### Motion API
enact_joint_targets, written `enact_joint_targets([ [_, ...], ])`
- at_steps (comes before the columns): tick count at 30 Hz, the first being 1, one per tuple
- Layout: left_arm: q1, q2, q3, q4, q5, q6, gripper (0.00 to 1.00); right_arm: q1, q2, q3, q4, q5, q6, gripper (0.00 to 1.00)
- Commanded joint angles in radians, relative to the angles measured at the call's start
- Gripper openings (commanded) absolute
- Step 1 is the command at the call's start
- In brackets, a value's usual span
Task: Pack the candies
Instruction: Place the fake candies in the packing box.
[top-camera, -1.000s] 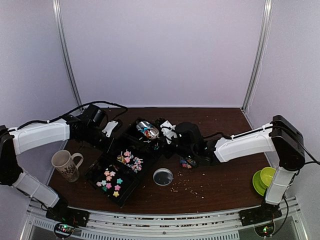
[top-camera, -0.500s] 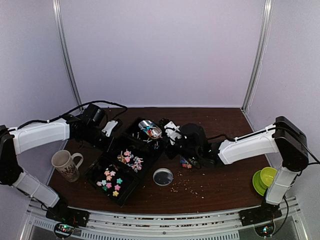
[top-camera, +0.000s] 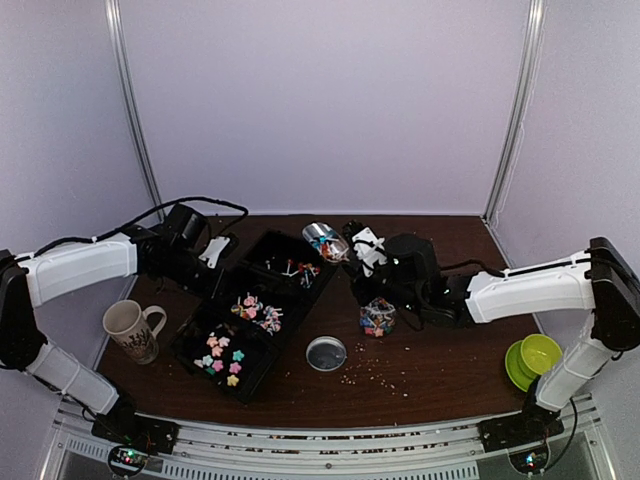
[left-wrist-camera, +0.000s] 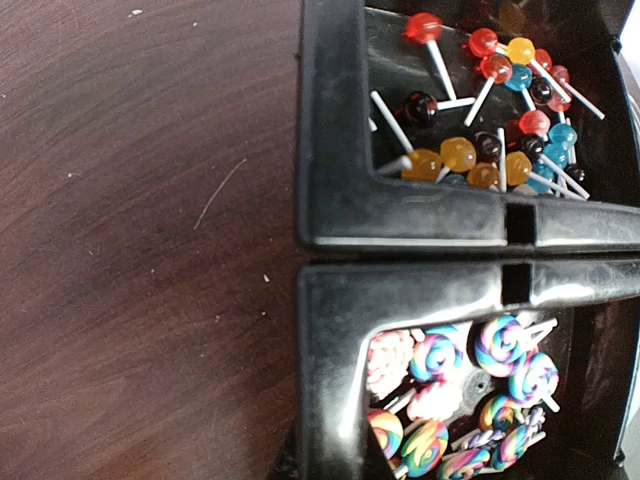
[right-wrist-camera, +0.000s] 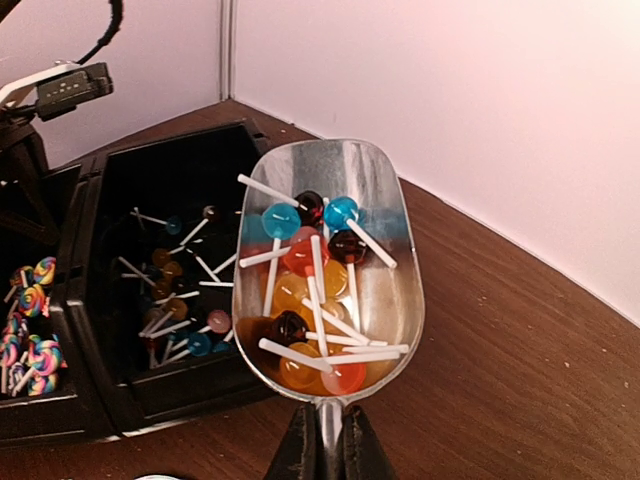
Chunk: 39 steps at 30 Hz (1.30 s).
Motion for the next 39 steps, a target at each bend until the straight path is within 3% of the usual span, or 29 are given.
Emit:
enact_joint_targets([
  [1, 0.005, -0.008, 0.059, 0.063, 0.042, -0.02, 0.0, -0.024, -0.073, -0.012, -0.125, 0.09, -0.007, 0.0],
  [10, 0.014, -0.005, 0.064, 0.051, 0.029, -0.026, 0.0, -0.04, -0.238, -0.081, -0.282, 0.098, 0.02, 0.0],
  [22, 0.023, 0.003, 0.068, 0.04, 0.02, -0.03, 0.0, -0.04, -0.393, -0.04, -0.66, 0.094, 0.06, 0.0],
  [39, 0.026, 0.007, 0.068, 0.039, 0.017, -0.03, 0.0, -0.04, -0.416, 0.11, -1.114, 0.041, 0.116, 0.0],
])
